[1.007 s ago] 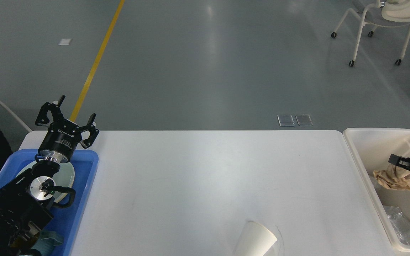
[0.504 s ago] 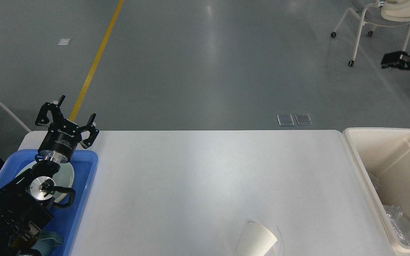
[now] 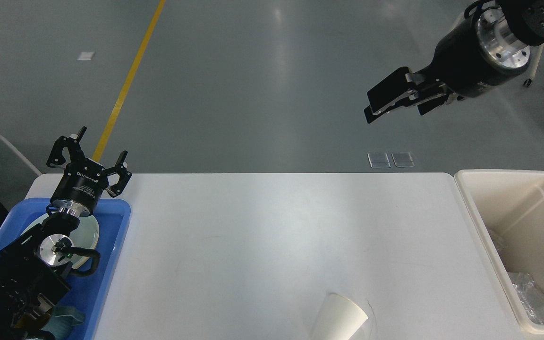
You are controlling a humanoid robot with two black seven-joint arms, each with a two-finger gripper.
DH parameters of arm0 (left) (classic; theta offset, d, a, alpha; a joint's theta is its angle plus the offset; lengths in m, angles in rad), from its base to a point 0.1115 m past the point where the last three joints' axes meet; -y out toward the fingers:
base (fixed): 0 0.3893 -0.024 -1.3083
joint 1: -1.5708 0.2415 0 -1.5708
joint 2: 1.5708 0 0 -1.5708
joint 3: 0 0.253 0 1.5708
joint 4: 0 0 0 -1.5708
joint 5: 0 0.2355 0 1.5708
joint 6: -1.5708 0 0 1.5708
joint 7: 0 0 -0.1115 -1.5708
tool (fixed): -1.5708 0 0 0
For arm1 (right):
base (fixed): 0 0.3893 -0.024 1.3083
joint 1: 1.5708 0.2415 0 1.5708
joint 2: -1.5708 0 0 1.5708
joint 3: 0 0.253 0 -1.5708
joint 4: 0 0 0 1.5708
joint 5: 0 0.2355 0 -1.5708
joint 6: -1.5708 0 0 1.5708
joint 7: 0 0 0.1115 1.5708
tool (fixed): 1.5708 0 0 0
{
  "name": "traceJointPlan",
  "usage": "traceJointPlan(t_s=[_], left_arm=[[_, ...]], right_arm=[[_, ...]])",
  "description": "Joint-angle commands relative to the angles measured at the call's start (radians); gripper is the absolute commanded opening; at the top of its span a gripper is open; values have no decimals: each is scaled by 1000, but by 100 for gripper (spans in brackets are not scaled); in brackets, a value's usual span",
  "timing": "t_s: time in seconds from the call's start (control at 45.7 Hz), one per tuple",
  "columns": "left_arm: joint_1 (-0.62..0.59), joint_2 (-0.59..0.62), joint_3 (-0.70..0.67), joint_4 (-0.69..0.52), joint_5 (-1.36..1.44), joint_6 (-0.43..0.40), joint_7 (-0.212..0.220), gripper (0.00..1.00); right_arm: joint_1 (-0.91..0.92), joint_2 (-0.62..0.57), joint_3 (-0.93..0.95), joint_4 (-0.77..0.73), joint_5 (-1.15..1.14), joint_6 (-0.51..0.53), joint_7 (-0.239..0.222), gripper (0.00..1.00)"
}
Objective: Tidy desktop
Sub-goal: 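Move the right gripper down to the white paper cup near the robot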
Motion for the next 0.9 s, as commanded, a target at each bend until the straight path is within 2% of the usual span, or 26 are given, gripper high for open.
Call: traceJointPlan(t_s=[0.0, 0.153, 0.263, 0.394, 0.613, 0.788, 0.876], left_arm=[[0, 0, 0, 0, 0, 0, 0, 100], [0, 0, 0, 0, 0, 2, 0, 100], [0, 0, 0, 0, 0, 2, 0, 100], [0, -1, 0, 0, 0, 2, 0, 100], [-1, -1, 0, 0, 0, 0, 0, 100], [-1, -1, 0, 0, 0, 0, 0, 100], [-1, -1, 0, 0, 0, 0, 1, 100]], right_arm=[[9, 6, 10, 38, 11, 7, -1, 100], [-8, -3, -6, 72, 23, -5, 2, 100], [-85, 5, -1, 132, 124, -33, 4, 100], [-276, 20, 0, 188, 212, -152, 4, 100], [-622, 89, -6, 164, 201, -402, 4, 100], [-794, 152, -12, 133, 153, -465, -10, 100], [-878, 189, -23, 115, 152, -522, -39, 100]])
